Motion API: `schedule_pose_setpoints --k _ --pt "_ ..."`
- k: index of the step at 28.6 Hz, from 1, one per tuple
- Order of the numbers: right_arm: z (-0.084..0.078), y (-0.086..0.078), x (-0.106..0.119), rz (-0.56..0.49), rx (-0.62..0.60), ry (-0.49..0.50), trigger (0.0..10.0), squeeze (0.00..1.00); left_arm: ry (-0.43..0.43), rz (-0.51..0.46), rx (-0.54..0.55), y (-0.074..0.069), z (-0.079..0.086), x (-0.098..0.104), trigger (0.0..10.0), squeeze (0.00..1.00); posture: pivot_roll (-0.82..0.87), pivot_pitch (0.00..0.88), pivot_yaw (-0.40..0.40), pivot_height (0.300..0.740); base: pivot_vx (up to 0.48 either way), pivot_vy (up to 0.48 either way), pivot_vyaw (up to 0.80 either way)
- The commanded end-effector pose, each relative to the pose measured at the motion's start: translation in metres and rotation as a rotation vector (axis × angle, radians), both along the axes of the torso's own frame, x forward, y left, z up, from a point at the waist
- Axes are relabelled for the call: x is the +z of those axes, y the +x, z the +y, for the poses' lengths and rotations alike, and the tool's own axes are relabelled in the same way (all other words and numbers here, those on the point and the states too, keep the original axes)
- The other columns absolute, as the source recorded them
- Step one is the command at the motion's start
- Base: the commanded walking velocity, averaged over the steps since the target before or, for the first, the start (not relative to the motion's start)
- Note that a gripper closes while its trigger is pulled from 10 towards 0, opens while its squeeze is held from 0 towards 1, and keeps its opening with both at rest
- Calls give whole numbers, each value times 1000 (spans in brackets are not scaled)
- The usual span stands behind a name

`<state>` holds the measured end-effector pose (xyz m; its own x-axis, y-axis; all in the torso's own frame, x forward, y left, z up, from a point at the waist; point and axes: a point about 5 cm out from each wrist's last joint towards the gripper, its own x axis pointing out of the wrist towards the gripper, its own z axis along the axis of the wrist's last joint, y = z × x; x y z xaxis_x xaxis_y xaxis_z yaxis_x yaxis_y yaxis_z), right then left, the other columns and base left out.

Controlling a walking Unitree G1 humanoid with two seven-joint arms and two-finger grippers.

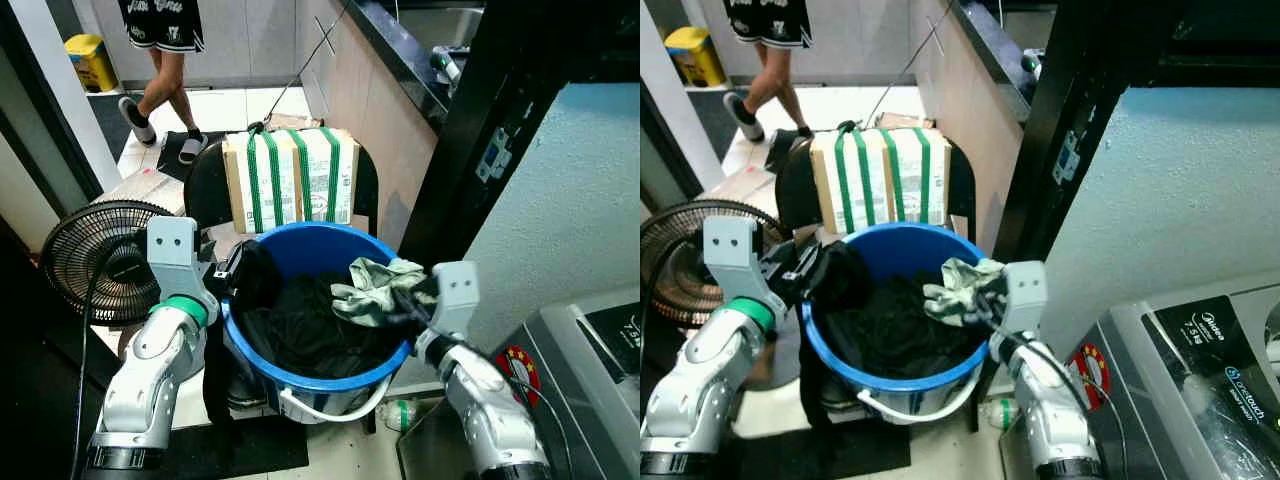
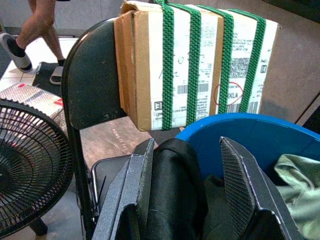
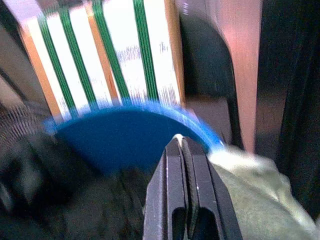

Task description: Clothes washing

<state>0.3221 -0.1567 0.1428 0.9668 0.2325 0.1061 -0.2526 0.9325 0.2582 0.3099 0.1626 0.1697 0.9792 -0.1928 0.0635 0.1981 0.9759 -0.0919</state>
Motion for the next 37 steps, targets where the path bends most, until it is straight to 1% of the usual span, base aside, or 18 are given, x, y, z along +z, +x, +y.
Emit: schedule_pose_setpoints --k 1,2,5,9,12,14,15,16,20,23,26,28,31,32,33,34,36,37 --pt "-3 -2 2 -15 -8 44 0 0 8 13 -2 -1 0 -1 10000 0 121 71 34 740 0 0 0" --pt "-10 2 17 -71 -30 127 0 0 8 14 -5 -1 -1 -1 10000 0 121 71 34 740 0 0 0" --pt "-10 2 17 -71 -30 127 0 0 8 14 -5 -1 -1 -1 10000 0 121 71 34 740 0 0 0" --pt "-28 7 43 -169 -32 294 0 0 8 13 -12 0 -2 -1 10000 0 115 71 40 740 0 0 0" --pt "-28 7 43 -169 -32 294 0 0 8 13 -12 0 -2 -1 10000 0 115 71 40 740 0 0 0" --pt "-35 9 67 -262 19 494 0 0 11 10 -15 0 -1 0 10000 0 122 58 43 740 0 0 0" --pt "-35 9 67 -262 19 494 0 0 11 10 -15 0 -1 0 10000 0 122 58 43 740 0 0 0" --pt "-38 8 78 -304 49 577 0 0 13 9 -17 0 -1 0 10000 0 122 58 43 740 0 0 0" --pt "-39 8 87 -339 86 638 0 0 13 8 -17 1 -1 0 10000 0 120 50 47 740 0 0 0" --pt "-44 3 111 -442 258 812 0 0 14 3 -30 3 -3 2 10000 0 116 35 49 740 0 0 0" --pt "-47 -1 120 -486 328 864 0 0 16 -1 -38 4 -5 2 10000 0 117 28 52 740 0 0 0" --pt "-47 -1 120 -486 328 864 0 0 16 -1 -38 4 -5 2 10000 0 117 28 52 740 0 0 0" --pt "-41 0 119 -459 355 770 0 0 25 -2 -47 4 -6 2 10000 0 117 24 55 740 0 0 0" --pt "-29 12 91 -285 234 414 0 0 53 -1 -61 4 -7 1 10000 0 114 23 61 740 0 0 0" --pt "-29 12 91 -285 234 414 0 0 53 -1 -61 4 -7 1 10000 0 114 23 61 740 0 0 0" --pt "-25 15 78 -226 181 243 0 0 66 0 -67 3 -7 0 10000 0 114 23 61 740 0 0 0" --pt "-25 15 78 -226 181 243 0 0 66 0 -67 3 -7 0 10000 0 114 23 61 740 0 0 0" --pt "-23 16 63 -191 141 64 2275 0 69 2 -72 3 -8 -1 10000 0 112 30 63 740 0 0 0"
